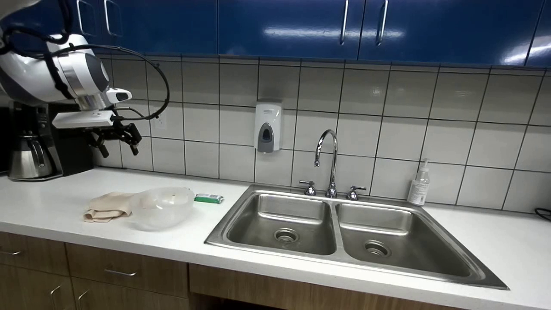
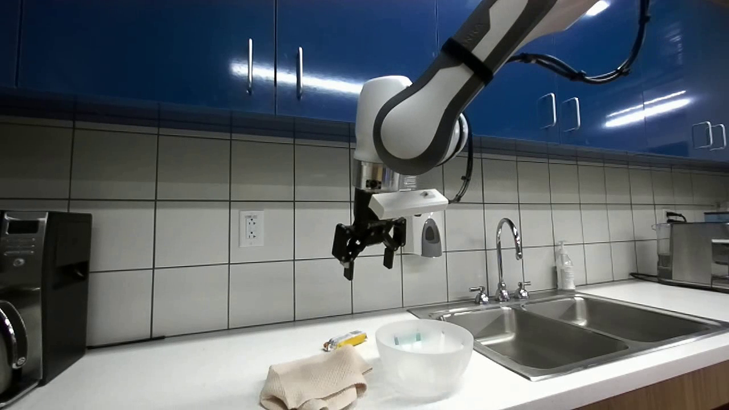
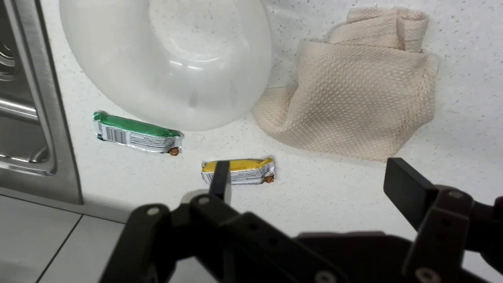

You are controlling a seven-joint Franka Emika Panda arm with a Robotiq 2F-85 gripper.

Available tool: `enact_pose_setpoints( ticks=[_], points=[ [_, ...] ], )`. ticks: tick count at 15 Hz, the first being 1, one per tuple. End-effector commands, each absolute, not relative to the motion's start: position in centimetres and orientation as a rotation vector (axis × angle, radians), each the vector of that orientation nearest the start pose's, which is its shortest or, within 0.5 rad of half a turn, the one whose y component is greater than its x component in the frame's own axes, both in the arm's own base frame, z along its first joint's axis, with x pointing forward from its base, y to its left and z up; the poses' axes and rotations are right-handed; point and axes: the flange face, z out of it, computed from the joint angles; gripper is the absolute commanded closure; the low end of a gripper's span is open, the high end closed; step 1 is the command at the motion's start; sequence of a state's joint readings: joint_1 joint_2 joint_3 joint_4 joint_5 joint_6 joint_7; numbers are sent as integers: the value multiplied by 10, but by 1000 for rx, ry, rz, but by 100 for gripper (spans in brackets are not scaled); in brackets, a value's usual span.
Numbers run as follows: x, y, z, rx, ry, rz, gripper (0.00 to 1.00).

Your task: Pick the cream towel and place it in the clear bowl

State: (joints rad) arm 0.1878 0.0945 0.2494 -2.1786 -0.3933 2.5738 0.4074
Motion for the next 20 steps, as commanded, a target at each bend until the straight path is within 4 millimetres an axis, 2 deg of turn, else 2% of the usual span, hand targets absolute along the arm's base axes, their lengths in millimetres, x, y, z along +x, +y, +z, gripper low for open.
enact_pose_setpoints(
  ticks=[1,6,14,20],
  points=[
    [535,270,365,-3131,-591,-604,0],
    [547,288,332,-3131,-651,-531,0],
    [569,291,281,-3161,-652,-444,0],
    [578,304,251,-3167,-683,-401,0]
  ],
)
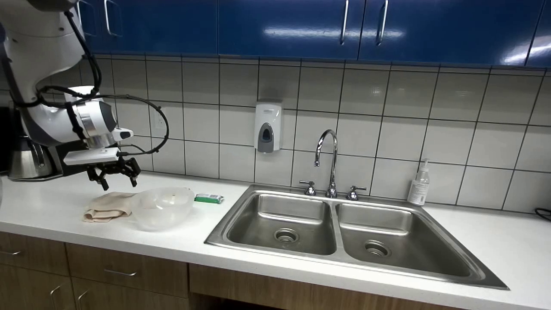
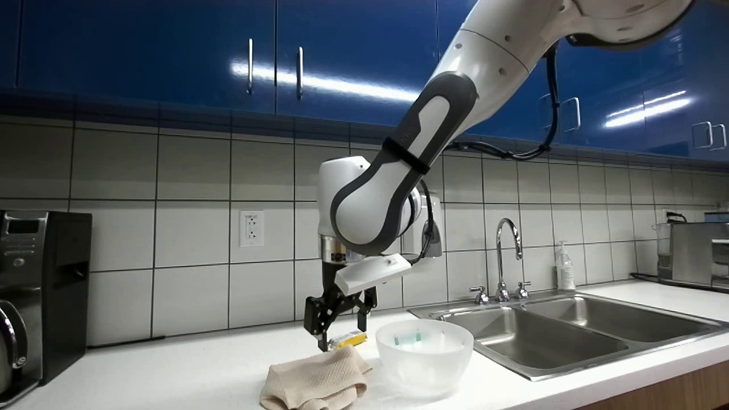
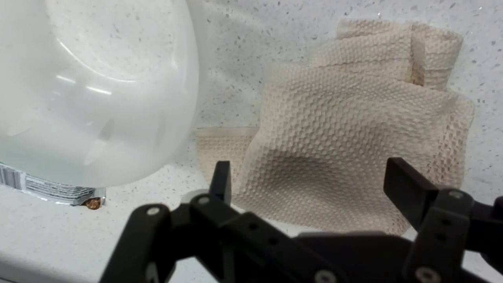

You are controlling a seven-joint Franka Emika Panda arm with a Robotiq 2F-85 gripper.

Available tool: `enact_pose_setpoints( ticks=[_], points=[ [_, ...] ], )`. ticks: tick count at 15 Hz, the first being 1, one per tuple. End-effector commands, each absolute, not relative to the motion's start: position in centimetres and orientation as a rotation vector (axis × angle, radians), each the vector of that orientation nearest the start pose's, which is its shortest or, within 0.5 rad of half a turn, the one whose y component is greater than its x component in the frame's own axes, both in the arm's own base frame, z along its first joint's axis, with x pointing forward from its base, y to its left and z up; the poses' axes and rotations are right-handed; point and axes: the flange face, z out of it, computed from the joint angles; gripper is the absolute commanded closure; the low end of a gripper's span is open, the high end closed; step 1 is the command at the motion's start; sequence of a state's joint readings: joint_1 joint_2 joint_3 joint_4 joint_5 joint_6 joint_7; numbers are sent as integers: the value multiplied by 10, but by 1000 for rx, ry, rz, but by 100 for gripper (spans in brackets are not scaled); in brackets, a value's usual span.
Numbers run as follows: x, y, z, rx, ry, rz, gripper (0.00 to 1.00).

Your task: Pick the cream towel and place it in the clear bowl

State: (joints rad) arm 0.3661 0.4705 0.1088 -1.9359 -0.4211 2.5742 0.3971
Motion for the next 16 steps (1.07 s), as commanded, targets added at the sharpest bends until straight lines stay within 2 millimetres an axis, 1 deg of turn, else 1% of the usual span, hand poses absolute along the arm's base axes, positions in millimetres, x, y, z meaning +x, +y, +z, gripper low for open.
enact_pose_setpoints(
  ticks=[1,5,13,16],
  points=[
    [579,306,247,-3167,-691,-394,0],
    [585,312,233,-3169,-702,-376,0],
    [594,311,201,-3171,-711,-316,0],
    [594,313,193,-3168,-718,-298,0]
  ],
)
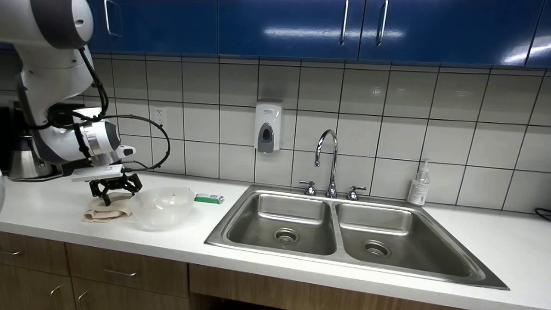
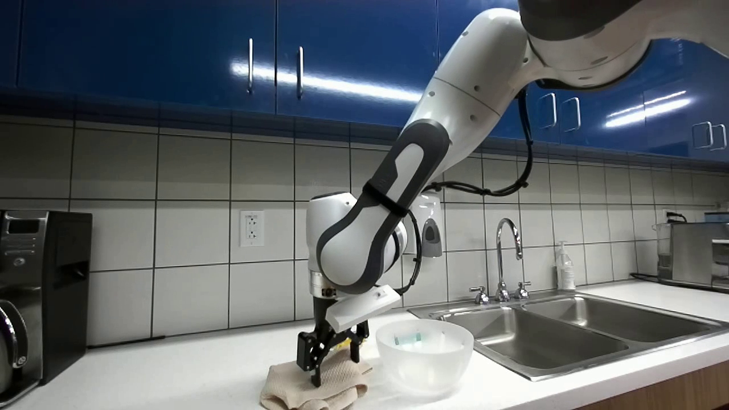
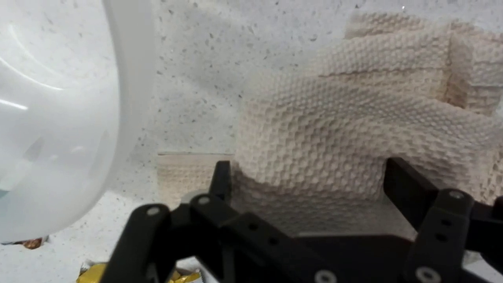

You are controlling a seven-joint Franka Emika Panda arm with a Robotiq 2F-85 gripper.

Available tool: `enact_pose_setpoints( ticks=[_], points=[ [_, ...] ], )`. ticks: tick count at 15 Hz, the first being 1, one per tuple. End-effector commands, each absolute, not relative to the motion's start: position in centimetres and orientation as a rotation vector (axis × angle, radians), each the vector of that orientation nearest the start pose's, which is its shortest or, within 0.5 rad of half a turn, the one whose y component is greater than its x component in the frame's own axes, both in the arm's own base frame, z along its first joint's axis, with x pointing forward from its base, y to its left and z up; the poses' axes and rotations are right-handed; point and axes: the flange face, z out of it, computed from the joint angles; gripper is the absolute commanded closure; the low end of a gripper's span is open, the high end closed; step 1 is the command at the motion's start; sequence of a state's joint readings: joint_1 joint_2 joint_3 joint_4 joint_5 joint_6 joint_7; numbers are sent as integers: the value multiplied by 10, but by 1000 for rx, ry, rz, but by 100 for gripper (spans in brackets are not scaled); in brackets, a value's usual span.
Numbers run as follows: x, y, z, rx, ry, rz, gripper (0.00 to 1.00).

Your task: Pick the cream towel and place it in the clear bowl

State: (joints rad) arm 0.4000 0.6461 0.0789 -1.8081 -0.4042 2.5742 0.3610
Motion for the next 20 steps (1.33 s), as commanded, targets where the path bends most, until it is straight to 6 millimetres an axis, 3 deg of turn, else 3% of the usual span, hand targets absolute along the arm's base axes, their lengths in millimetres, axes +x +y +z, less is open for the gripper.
enact_pose_setpoints(
  ticks=[1,5,6,8,16,18,20],
  points=[
    [595,314,191,-3166,-720,-294,0],
    [595,317,187,-3154,-728,-280,0],
    [596,318,187,-3149,-728,-281,25],
    [597,318,188,-3140,-723,-283,32],
    [597,317,190,-3120,-720,-276,95],
    [595,317,192,-3117,-725,-277,100],
    [593,317,199,-3115,-742,-292,98]
  ],
)
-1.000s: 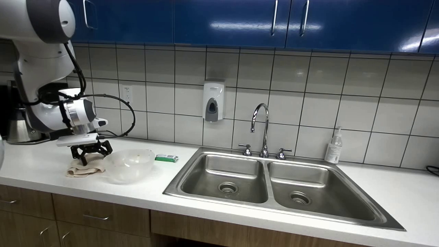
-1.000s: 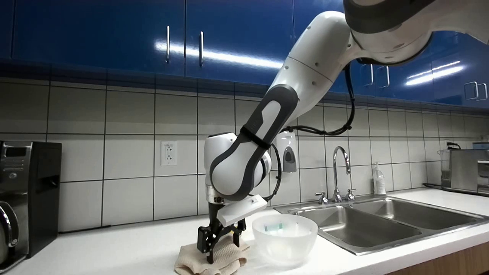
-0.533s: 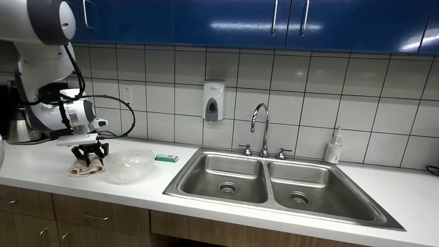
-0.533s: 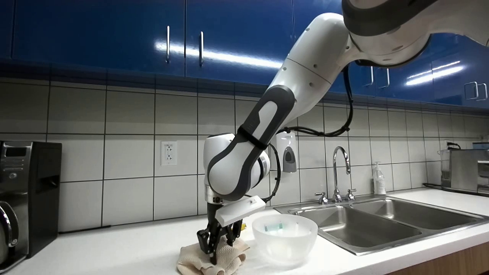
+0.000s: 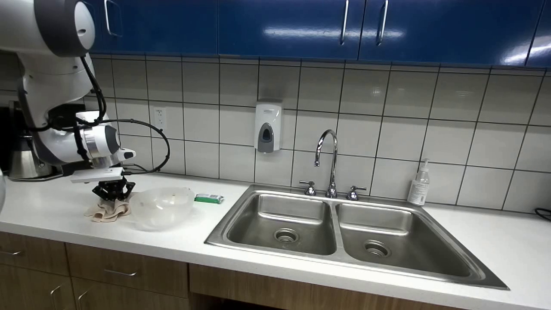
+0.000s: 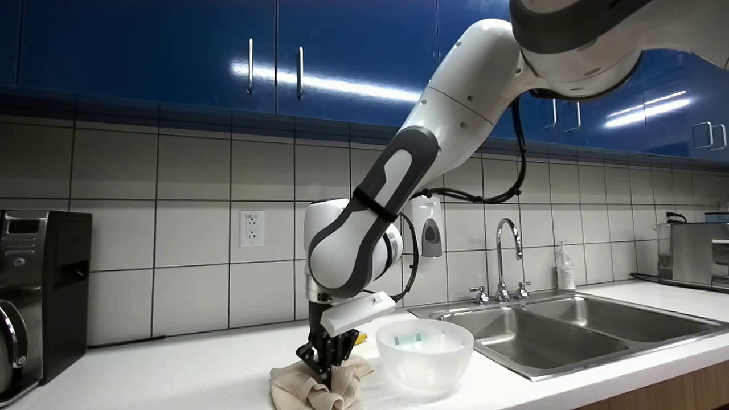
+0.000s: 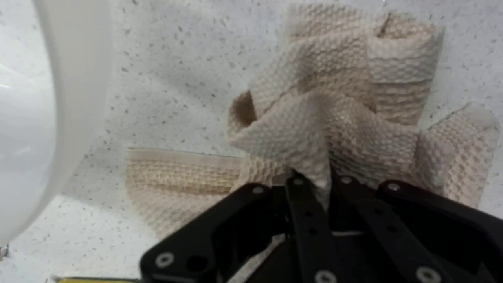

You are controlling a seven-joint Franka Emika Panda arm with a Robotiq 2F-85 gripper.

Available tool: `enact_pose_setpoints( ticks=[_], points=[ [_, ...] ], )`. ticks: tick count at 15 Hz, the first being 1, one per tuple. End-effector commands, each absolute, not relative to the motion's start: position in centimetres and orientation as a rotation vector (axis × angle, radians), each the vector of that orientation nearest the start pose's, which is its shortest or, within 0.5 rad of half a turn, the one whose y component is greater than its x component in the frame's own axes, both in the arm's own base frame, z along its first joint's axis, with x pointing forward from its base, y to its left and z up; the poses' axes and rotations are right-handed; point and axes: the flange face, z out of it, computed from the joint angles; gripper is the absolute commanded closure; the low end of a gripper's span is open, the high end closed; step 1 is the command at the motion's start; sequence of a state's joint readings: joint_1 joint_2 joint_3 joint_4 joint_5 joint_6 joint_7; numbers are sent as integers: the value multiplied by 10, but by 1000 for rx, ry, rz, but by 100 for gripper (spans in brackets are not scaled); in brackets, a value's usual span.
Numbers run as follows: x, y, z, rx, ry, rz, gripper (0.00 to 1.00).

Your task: Pick the cream towel and place it in the clear bowl

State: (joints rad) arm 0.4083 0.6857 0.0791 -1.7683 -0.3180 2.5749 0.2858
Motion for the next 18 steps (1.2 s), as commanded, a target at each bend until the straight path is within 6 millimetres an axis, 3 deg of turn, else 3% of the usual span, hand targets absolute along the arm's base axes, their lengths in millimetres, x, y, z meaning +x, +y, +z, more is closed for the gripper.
enact_pose_setpoints(
  ticks=[1,9,18],
  points=[
    [591,317,205,-3109,-753,-306,98],
    [585,311,260,-3071,-808,-431,98],
    [559,299,325,-2982,-825,-633,98]
  ],
)
